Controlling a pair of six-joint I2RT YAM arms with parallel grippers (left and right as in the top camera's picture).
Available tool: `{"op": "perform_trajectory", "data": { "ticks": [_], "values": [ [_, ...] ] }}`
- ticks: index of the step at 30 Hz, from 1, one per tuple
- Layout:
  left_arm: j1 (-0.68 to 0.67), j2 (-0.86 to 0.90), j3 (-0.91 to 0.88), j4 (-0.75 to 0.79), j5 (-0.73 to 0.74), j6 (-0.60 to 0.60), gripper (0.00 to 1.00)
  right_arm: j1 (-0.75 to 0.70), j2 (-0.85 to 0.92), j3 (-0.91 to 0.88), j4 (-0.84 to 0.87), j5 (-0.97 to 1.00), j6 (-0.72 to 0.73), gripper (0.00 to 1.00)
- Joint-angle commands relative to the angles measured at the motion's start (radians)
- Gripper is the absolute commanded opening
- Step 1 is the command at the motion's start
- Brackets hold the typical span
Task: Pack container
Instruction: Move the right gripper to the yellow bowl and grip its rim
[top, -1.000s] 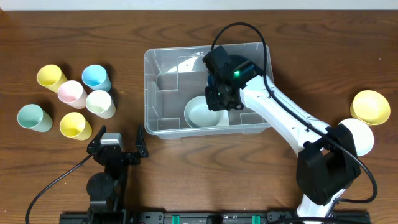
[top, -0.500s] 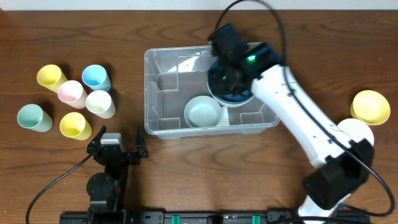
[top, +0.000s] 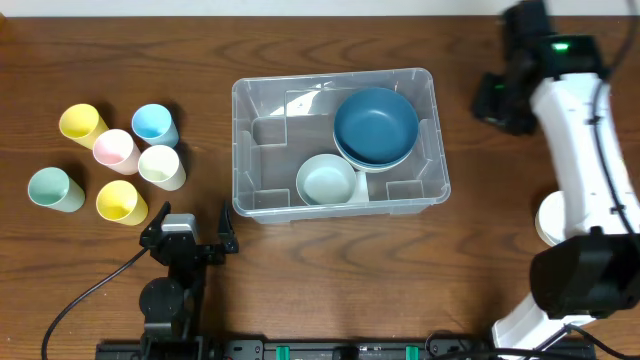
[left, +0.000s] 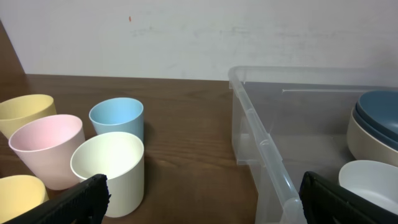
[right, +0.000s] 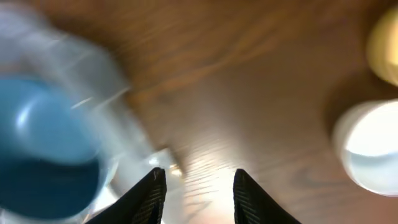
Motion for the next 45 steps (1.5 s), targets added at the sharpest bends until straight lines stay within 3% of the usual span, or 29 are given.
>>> {"op": "perform_trajectory", "data": {
  "ticks": [1, 9, 21, 31, 45],
  "values": [
    [-0.003, -0.006, -0.018, -0.035, -0.011, 0.014, 0.98, -0.129, -0.009, 0.004, -0.016, 0.008, 0.037, 0.37],
    [-0.003, -0.006, -0.018, -0.035, -0.011, 0.014, 0.98, -0.409, -0.009, -0.101, -0.019, -0.067, 0.037, 0.37],
    [-0.003, -0.006, -0.018, -0.035, -0.011, 0.014, 0.98, -0.678, -0.009, -0.342, 0.145, -0.078, -0.013, 0.36],
    [-0.003, -0.006, -0.018, -0.035, -0.011, 0.014, 0.98, -0.706, -0.008, -0.367, 0.319, -0.104, -0.133, 0.47],
    [-0.003, -0.006, -0.018, -0.035, -0.011, 0.014, 0.98, -0.710, -0.003, -0.499, 0.527, -0.049, -0.132, 0.48]
  ]
}}
